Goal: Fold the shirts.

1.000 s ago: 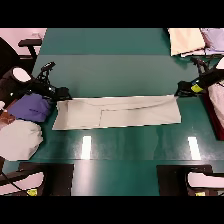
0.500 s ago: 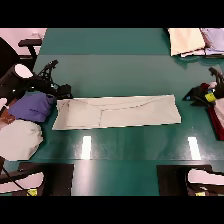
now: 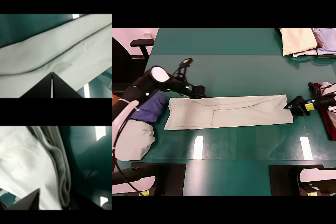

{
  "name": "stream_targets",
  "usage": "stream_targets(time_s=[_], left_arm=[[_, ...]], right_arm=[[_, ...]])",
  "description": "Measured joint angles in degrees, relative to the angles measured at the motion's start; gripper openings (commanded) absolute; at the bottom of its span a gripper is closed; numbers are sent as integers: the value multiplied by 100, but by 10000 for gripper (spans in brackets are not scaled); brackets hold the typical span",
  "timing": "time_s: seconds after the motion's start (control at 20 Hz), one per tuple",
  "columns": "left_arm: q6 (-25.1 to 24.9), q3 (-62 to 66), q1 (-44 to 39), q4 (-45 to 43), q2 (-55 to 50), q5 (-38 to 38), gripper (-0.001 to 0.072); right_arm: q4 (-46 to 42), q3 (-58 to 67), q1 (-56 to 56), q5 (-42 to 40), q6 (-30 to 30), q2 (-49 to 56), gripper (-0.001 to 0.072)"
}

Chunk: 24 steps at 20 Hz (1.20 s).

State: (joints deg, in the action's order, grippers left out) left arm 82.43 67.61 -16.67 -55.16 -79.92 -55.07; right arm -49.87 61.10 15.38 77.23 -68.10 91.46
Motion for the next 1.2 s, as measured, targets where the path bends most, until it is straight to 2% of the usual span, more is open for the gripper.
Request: stream_targets(time_s=[0.05,0.1,0.4,0.75,1.2], left_arm=[[42,79,-146,15,-105,90,32],[70,166,-284,15,-225,116,32],[260,592,-914,111,-1012,321,32],[306,911,-1440,396,-1749,599,32],[321,1084,-1550,463,-1945,933,32]], right_arm=[[-7,57,-125,-59,39,55,26],[0,116,-225,-109,76,79,13],[195,765,-645,-20,170,-573,12],[282,2184,-1910,42,-330,-1519,12],[918,3486,-3735,-140,-551,-1246,13]])
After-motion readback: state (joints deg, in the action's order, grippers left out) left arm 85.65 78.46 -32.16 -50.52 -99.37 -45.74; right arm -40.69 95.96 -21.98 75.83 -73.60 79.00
